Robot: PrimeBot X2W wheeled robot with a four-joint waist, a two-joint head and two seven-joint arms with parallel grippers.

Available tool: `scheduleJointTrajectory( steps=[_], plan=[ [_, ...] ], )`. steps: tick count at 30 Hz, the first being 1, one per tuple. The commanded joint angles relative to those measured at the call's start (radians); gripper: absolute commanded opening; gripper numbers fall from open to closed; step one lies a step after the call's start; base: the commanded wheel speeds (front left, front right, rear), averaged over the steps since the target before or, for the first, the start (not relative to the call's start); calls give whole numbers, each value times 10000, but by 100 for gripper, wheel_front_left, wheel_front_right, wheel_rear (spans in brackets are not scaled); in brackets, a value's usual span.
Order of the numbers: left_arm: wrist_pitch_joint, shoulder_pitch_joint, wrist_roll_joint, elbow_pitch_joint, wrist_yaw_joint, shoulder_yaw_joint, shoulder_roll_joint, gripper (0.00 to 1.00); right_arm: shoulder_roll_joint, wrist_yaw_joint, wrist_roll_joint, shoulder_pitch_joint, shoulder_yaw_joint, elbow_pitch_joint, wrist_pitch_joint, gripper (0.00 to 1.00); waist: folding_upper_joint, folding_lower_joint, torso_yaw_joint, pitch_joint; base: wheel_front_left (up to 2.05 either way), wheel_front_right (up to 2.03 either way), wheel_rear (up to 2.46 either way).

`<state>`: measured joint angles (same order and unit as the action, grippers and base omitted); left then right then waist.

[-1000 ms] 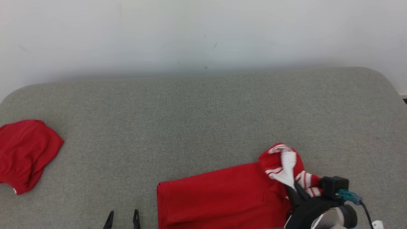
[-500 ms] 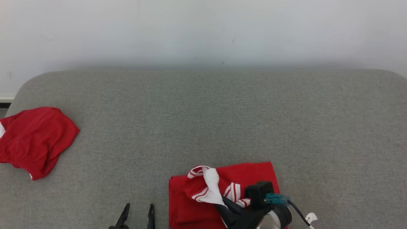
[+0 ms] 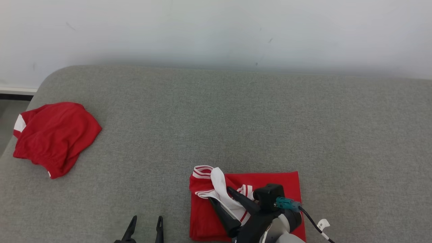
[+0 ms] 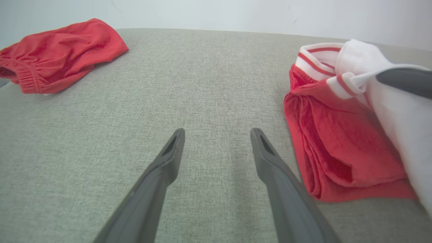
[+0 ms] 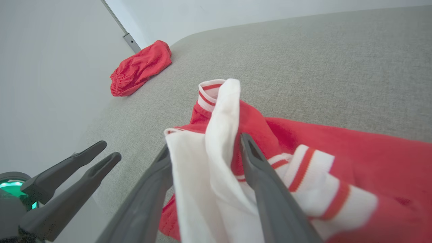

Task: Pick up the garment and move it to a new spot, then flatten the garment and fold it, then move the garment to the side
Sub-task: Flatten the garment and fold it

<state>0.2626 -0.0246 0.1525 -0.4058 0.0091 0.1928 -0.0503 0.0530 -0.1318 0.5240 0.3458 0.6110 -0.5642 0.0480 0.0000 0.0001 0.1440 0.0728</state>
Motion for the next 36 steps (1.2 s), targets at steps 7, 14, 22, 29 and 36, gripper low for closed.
scheduleJointTrajectory(
  steps=[7,14,22,29,36],
  plan=[
    [30,75,70,26,79,-72,-3,100,-33,25,463,247,-172,-152,1189,100,0,-1,-496,-103,0,0,0],
    [30,148,53,65,95,-140,-3,100,4,25,237,192,-1011,-132,1729,100,0,-1,-755,-186,0,0,0],
    [30,242,82,44,41,-231,-3,100,287,25,186,-440,-1176,353,1501,100,0,-1,-816,-282,0,0,0],
    [30,366,28,13,25,-314,-1,100,744,25,584,-1293,-615,1290,903,100,0,-1,-830,-384,0,0,0],
    [30,442,-68,-53,-13,-272,-1,100,1179,25,710,-1815,-293,1900,218,78,0,-1,-902,-455,0,0,0]
  ],
)
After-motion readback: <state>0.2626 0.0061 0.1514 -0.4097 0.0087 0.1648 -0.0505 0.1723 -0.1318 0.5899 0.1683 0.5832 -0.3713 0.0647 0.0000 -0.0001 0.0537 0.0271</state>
